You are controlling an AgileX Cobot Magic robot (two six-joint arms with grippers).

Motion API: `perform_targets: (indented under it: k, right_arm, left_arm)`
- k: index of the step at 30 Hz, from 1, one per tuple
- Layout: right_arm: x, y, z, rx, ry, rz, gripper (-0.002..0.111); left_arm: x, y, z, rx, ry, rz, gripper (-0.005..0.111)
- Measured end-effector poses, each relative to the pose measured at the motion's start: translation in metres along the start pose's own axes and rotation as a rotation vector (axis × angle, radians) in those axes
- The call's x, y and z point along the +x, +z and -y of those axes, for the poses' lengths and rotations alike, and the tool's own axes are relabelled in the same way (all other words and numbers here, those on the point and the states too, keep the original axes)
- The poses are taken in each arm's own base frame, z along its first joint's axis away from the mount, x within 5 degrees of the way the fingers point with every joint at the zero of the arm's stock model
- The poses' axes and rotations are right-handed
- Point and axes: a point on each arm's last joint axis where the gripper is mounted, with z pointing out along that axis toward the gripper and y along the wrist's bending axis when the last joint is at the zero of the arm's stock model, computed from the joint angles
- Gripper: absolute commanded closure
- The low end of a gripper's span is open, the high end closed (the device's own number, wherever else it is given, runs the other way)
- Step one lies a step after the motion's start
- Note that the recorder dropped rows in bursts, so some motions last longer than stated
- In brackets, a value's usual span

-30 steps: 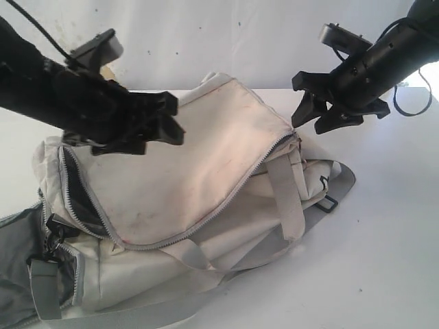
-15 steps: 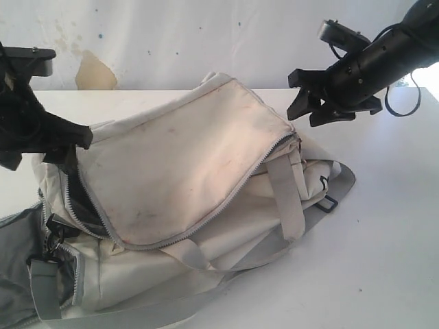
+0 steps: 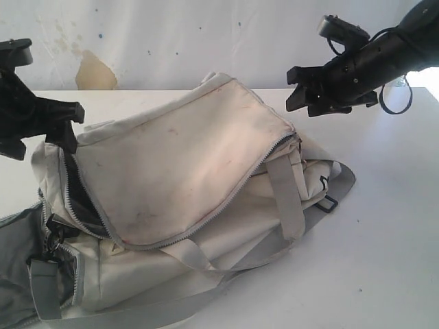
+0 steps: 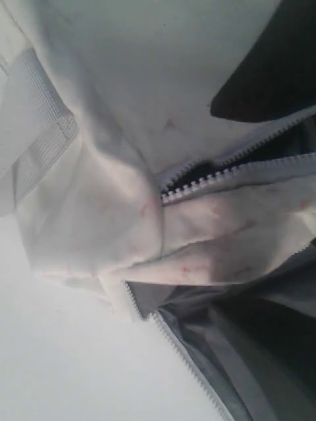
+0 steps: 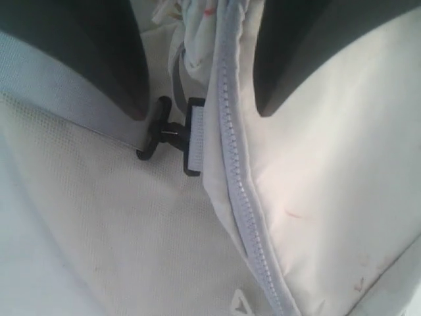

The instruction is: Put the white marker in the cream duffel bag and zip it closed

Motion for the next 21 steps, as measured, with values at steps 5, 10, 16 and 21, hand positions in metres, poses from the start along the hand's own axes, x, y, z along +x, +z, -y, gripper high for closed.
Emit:
perform_targets:
  k: [5, 10, 16, 21]
  right_arm:
    - [0.0, 0.002, -0.004, -0.011, -0.025, -0.001, 0.062]
    - [0.006, 0.02, -0.015, -0.041, -0.093, -0.023, 0.062]
    - [0.013, 0.043, -0.01, -0.032, -0.113, -0.047, 0.066]
    - [0.013, 0.043, -0.01, -0.029, -0.112, -0.044, 0.097]
  left_arm:
    - [-0.002, 0.02, 0.001, 0.006, -0.012, -0.033, 0.024]
    - [-0.005, 0.024, 0.002, 0.024, -0.028, -0.012, 0.036]
    - [-0.006, 0.034, 0.002, 0.021, -0.031, -0.02, 0.074]
    - [-0.008, 0.043, 0.002, 0.021, -0.035, -0.021, 0.106]
